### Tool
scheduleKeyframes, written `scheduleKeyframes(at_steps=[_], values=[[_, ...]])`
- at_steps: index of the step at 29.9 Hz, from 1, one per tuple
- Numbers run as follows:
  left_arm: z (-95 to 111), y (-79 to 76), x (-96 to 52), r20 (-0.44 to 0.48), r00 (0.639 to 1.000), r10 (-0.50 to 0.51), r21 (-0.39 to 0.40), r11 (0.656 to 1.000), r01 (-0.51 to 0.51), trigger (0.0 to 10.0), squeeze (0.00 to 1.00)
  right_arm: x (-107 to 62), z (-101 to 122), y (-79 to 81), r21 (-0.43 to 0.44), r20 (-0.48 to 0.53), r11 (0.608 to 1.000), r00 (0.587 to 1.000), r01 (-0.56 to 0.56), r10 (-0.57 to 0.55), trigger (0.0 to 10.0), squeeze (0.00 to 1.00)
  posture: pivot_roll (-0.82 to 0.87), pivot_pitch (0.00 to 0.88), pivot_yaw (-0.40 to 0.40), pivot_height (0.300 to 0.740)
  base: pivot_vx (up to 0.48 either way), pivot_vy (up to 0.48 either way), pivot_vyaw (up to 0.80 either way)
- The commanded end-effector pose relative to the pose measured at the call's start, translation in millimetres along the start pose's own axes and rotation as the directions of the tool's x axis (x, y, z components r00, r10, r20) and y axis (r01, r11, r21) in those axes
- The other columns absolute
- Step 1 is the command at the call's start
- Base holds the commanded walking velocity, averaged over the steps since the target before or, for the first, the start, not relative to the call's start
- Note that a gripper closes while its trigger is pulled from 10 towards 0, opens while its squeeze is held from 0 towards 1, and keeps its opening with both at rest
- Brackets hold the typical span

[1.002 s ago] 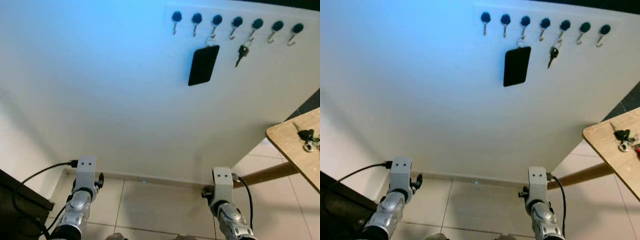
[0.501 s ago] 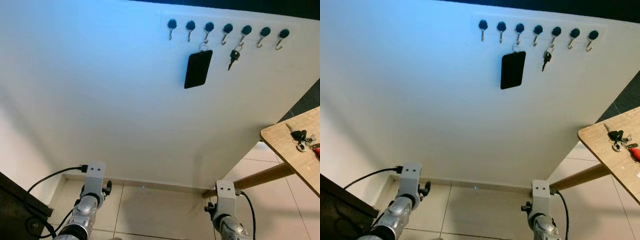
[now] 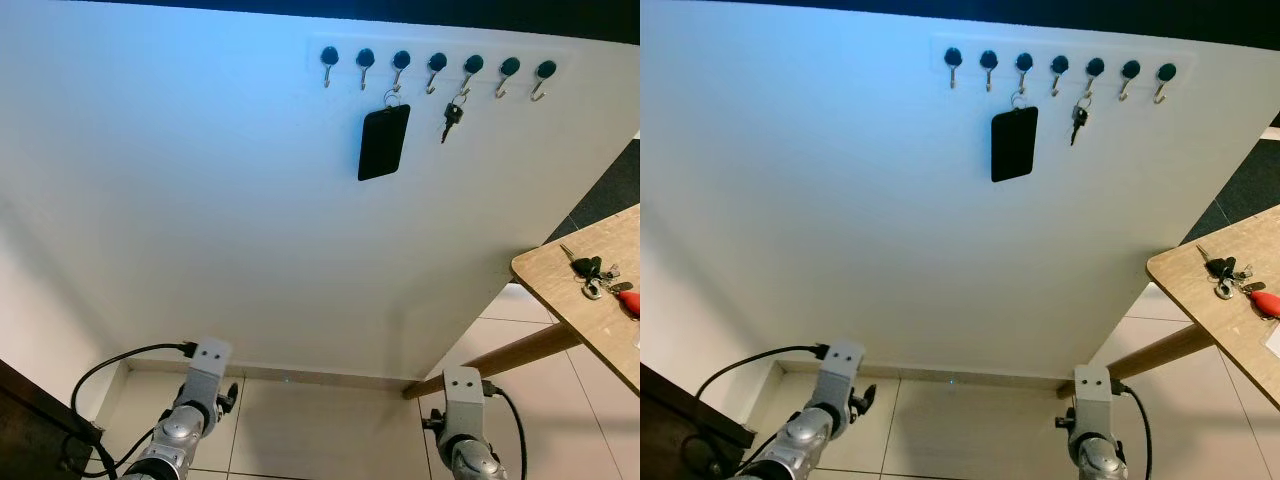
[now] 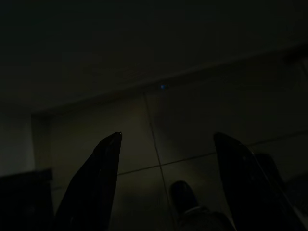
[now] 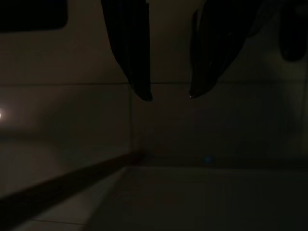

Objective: Hang keys on a hook

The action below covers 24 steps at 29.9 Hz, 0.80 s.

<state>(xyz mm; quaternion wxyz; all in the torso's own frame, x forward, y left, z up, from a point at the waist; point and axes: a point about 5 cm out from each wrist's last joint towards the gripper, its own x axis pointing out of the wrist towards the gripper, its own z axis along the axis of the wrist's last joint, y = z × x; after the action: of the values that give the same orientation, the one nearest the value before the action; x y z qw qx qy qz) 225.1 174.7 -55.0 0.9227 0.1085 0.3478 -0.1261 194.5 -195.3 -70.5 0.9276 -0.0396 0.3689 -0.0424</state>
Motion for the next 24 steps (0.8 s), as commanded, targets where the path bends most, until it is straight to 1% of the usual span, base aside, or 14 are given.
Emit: scheduleKeyframes(at_steps=[1,3,4,5,8,16,19,24], values=[[-4.3,-3.3,-0.5,-0.014,1.000,-0.003,-0.005,1.000,0.003,10.0,0.00,-1.3,-3.3,-0.5,-0.018,-0.003,1.000,1.000,0.000,0.000,10.0,0.00,0.01,0.038,-0.025,0.740,0.000,0.000,0.00],[-4.8,-0.5,-0.8,-0.015,1.000,0.020,-0.052,0.998,-0.021,10.0,0.00,-1.6,-4.3,-0.9,0.001,-0.003,1.000,1.000,0.005,-0.005,10.0,0.00,0.02,0.040,-0.026,0.740,0.000,0.000,0.00],[-4.8,-0.5,-0.8,-0.015,1.000,0.020,-0.052,0.998,-0.021,10.0,0.00,-1.6,-4.3,-0.9,0.001,-0.003,1.000,1.000,0.005,-0.005,10.0,0.00,0.02,0.040,-0.026,0.740,0.000,0.000,0.00],[-5.0,0.0,-0.9,-0.015,1.000,0.025,-0.069,0.997,-0.026,10.0,0.00,-1.7,-4.5,-0.4,-0.004,-0.004,1.000,1.000,0.000,0.000,10.0,0.00,0.02,0.040,-0.026,0.740,0.000,0.000,0.00],[-6.0,0.0,-1.2,-0.016,1.000,0.025,-0.069,0.997,-0.026,10.0,0.00,-1.8,-5.9,0.9,-0.033,-0.013,0.999,1.000,-0.007,0.006,10.0,0.00,0.02,0.043,-0.029,0.740,0.000,0.000,0.00],[-7.7,0.1,-2.6,-0.001,1.000,0.023,-0.074,0.997,-0.023,10.0,0.00,-2.6,-9.9,1.7,-0.043,-0.034,0.999,0.999,-0.016,0.015,10.0,0.00,0.03,0.053,-0.042,0.740,0.000,0.000,0.00],[-8.8,-0.6,-3.0,0.000,1.000,0.025,-0.072,0.997,-0.025,10.0,0.00,-2.8,-10.9,1.7,-0.024,-0.039,0.999,0.999,-0.025,0.024,10.0,0.00,0.04,0.053,-0.043,0.740,0.000,0.000,0.00],[-9.9,-2.7,-3.6,0.007,1.000,0.022,-0.079,0.997,-0.022,10.0,0.00,-2.6,-10.0,1.2,-0.041,-0.034,0.999,0.999,-0.025,0.023,10.0,0.00,0.04,0.056,-0.048,0.740,0.000,0.000,-0.72]])
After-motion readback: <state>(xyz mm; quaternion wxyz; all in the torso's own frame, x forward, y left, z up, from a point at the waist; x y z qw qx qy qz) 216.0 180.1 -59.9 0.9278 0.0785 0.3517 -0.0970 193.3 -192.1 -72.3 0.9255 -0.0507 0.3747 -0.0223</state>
